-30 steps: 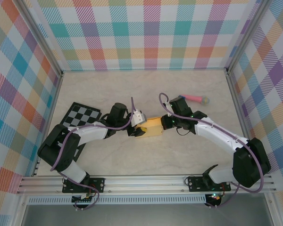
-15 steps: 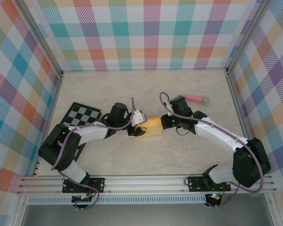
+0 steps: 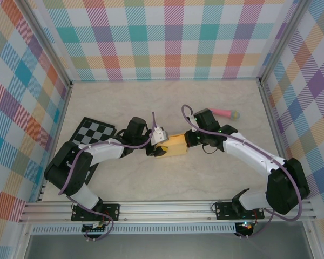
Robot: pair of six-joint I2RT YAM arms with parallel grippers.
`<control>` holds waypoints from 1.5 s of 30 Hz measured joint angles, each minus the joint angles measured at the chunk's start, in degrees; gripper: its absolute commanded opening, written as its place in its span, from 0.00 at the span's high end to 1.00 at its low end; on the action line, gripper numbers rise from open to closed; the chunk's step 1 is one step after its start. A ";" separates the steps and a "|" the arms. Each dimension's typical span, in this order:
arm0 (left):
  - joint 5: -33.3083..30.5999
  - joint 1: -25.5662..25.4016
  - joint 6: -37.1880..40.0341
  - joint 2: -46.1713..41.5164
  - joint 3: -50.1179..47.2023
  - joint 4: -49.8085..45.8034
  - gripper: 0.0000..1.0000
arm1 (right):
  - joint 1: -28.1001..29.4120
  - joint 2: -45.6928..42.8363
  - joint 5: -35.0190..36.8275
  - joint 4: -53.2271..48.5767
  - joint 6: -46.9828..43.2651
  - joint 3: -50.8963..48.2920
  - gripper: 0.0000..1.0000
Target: Fold the paper box
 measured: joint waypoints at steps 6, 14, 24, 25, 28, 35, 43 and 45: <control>-0.31 -0.20 0.22 0.07 0.37 -0.92 0.39 | -0.02 0.70 0.02 -0.79 0.09 1.09 1.00; -0.94 -0.46 0.72 0.48 1.25 -1.84 0.39 | -0.07 2.19 0.68 -3.69 -0.07 3.21 1.00; -1.51 -0.98 1.95 0.59 1.88 -3.78 0.36 | -0.07 4.42 0.83 -10.60 -1.11 8.61 1.00; -1.70 -0.98 2.10 0.59 1.88 -3.91 0.36 | -0.07 4.90 0.66 -11.47 -1.09 9.49 1.00; -1.95 -0.98 2.14 0.59 1.88 -4.09 0.36 | -0.07 6.67 0.48 -13.92 -1.05 12.31 1.00; -2.60 -0.98 2.29 0.59 2.14 -4.76 0.26 | -0.13 9.11 0.46 -17.53 -0.85 15.69 1.00; -3.19 -1.11 -1.51 -3.82 1.22 -6.45 0.00 | 0.33 8.39 -0.52 -15.74 0.44 13.44 1.00; -3.41 -1.01 -3.23 -7.72 0.11 -6.19 0.00 | 0.42 7.80 -0.42 -14.64 0.70 12.17 1.00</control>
